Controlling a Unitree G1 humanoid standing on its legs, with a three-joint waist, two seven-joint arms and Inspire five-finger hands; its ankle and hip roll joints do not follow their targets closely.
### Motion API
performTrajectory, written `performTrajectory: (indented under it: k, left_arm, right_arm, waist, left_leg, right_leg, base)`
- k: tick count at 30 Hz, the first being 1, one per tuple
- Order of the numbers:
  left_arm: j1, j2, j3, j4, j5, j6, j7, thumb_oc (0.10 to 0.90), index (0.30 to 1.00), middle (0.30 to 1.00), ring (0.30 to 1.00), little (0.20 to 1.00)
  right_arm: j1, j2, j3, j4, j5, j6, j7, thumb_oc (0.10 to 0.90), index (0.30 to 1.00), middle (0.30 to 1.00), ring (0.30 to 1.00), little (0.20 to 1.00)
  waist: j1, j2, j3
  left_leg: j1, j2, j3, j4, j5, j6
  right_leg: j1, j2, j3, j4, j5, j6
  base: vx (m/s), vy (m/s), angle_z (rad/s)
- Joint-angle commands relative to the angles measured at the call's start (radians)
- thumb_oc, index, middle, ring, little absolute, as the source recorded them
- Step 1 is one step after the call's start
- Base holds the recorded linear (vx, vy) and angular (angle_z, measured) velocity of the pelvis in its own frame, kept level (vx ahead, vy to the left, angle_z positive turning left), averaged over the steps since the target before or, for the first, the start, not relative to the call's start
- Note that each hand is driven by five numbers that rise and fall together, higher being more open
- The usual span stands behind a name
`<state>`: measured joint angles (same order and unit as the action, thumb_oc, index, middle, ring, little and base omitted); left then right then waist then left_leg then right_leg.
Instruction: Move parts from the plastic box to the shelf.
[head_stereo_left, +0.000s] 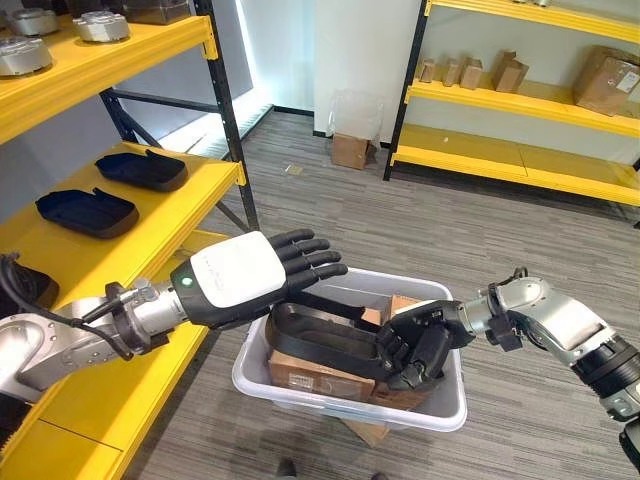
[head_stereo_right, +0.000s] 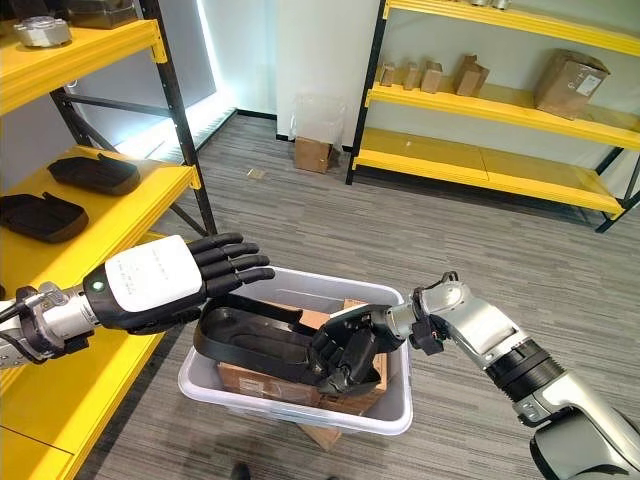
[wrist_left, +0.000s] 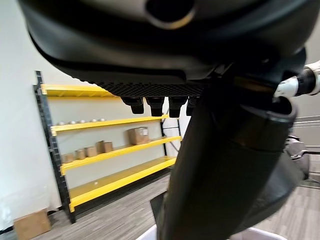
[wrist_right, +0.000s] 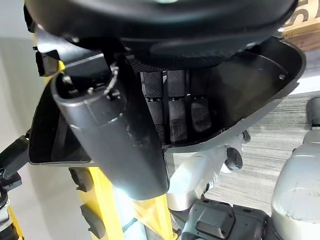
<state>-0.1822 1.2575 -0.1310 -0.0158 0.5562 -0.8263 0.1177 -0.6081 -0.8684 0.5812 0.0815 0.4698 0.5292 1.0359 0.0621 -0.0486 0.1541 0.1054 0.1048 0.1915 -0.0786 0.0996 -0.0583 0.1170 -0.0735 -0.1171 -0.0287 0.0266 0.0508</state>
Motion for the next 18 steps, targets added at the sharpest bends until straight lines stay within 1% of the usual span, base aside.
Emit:
performTrajectory:
  k: [1, 2, 3, 5, 7, 9, 10, 11, 13, 16, 18]
  left_arm:
    - [-0.008, 0.041, 0.054, 0.037, -0.108, -0.006, 0.025, 0.900, 1.000, 1.000, 1.000, 1.000]
    - [0.040, 0.050, 0.084, 0.055, -0.092, -0.015, 0.035, 0.900, 1.000, 1.000, 1.000, 1.000]
    - [0.056, 0.054, 0.090, 0.063, -0.055, -0.029, 0.050, 0.900, 1.000, 1.000, 1.000, 1.000]
    - [0.062, 0.062, 0.092, 0.063, -0.028, -0.028, 0.053, 0.900, 1.000, 1.000, 1.000, 1.000]
    - [0.075, 0.076, 0.097, 0.075, -0.008, -0.006, 0.062, 0.900, 1.000, 1.000, 1.000, 1.000]
    - [0.095, 0.082, 0.111, 0.104, 0.012, 0.038, 0.090, 0.900, 1.000, 1.000, 1.000, 1.000]
    - [0.105, 0.082, 0.119, 0.122, 0.045, 0.057, 0.118, 0.900, 1.000, 1.000, 1.000, 1.000]
    - [0.124, 0.083, 0.131, 0.168, 0.089, 0.080, 0.176, 0.900, 1.000, 1.000, 1.000, 1.000]
    - [0.144, 0.076, 0.151, 0.240, 0.138, 0.100, 0.219, 0.900, 1.000, 1.000, 1.000, 1.000]
    - [0.170, 0.063, 0.169, 0.317, 0.186, 0.090, 0.272, 0.900, 1.000, 1.000, 1.000, 1.000]
    - [0.189, 0.048, 0.181, 0.346, 0.215, 0.070, 0.319, 0.900, 1.000, 1.000, 1.000, 1.000]
  right_arm:
    - [-0.135, -0.005, -0.040, -0.045, 0.047, -0.048, -0.004, 0.400, 0.300, 0.300, 0.300, 0.300]
    - [-0.133, -0.011, -0.036, -0.050, 0.049, -0.051, -0.009, 0.400, 0.300, 0.300, 0.300, 0.300]
    - [-0.130, -0.010, -0.039, -0.040, 0.037, -0.056, -0.003, 0.400, 0.300, 0.300, 0.300, 0.300]
    - [-0.131, -0.013, -0.041, -0.031, 0.033, -0.059, 0.001, 0.400, 0.300, 0.300, 0.300, 0.300]
    - [-0.131, -0.022, -0.043, -0.013, 0.032, -0.072, 0.009, 0.400, 0.300, 0.300, 0.300, 0.300]
    - [-0.131, -0.033, -0.043, -0.003, 0.035, -0.081, 0.013, 0.400, 0.300, 0.300, 0.300, 0.300]
    - [-0.130, -0.037, -0.046, 0.001, 0.031, -0.084, 0.018, 0.400, 0.300, 0.300, 0.300, 0.300]
    - [-0.126, -0.043, -0.052, 0.011, 0.025, -0.092, 0.029, 0.400, 0.300, 0.300, 0.300, 0.300]
    - [-0.111, -0.036, -0.061, 0.009, 0.004, -0.097, 0.033, 0.400, 0.300, 0.300, 0.300, 0.300]
    - [-0.110, -0.031, -0.060, 0.001, 0.007, -0.099, 0.023, 0.400, 0.300, 0.300, 0.300, 0.300]
    - [-0.112, -0.022, -0.057, -0.010, 0.008, -0.096, 0.014, 0.400, 0.300, 0.300, 0.300, 0.300]
  waist:
    - [0.013, 0.002, -0.079]
    - [0.013, 0.005, -0.079]
    - [0.012, 0.007, -0.079]
    - [0.014, 0.007, -0.080]
    - [0.016, 0.007, -0.081]
    - [0.016, 0.007, -0.081]
    - [0.015, 0.007, -0.080]
    - [0.014, 0.007, -0.077]
    - [0.010, 0.008, -0.076]
    - [0.010, 0.009, -0.074]
    - [0.009, 0.010, -0.072]
  left_leg:
    - [-0.014, 0.008, -0.052, -0.009, -0.031, 0.007]
    - [-0.015, 0.009, -0.051, -0.009, -0.031, 0.007]
    - [-0.014, 0.010, -0.049, -0.009, -0.032, 0.007]
    - [-0.015, 0.010, -0.049, -0.009, -0.032, 0.007]
    - [-0.016, 0.010, -0.049, -0.009, -0.032, 0.005]
    - [-0.016, 0.010, -0.048, -0.009, -0.032, 0.006]
    - [-0.017, 0.011, -0.046, -0.009, -0.032, 0.006]
    - [-0.016, 0.012, -0.045, -0.009, -0.032, 0.006]
    - [-0.018, 0.012, -0.043, -0.009, -0.033, 0.008]
    - [-0.020, 0.014, -0.042, -0.009, -0.031, 0.006]
    - [-0.020, 0.015, -0.039, -0.009, -0.031, 0.006]
  right_leg:
    - [0.002, -0.040, -0.104, 0.071, -0.013, 0.053]
    - [0.001, -0.040, -0.103, 0.070, -0.014, 0.052]
    - [0.002, -0.040, -0.104, 0.070, -0.015, 0.052]
    - [0.002, -0.040, -0.105, 0.068, -0.014, 0.052]
    - [0.003, -0.040, -0.106, 0.067, -0.014, 0.053]
    - [0.003, -0.040, -0.106, 0.066, -0.014, 0.053]
    - [0.002, -0.040, -0.106, 0.067, -0.015, 0.053]
    - [0.000, -0.041, -0.106, 0.068, -0.014, 0.053]
    - [-0.003, -0.041, -0.102, 0.067, -0.013, 0.053]
    - [-0.006, -0.041, -0.099, 0.066, -0.012, 0.054]
    - [-0.008, -0.041, -0.096, 0.068, -0.013, 0.054]
  base:
    - [-0.05, 0.011, -0.03]
    - [-0.03, 0.012, -0.03]
    - [0.00, 0.000, 0.00]
    - [0.00, 0.000, 0.00]
    - [0.00, 0.000, 0.00]
    - [0.00, 0.000, 0.00]
    - [0.00, 0.000, 0.00]
    - [0.00, 0.000, 0.00]
    - [-0.02, 0.001, -0.01]
    - [-0.02, -0.002, -0.05]
    - [-0.01, 0.006, -0.09]
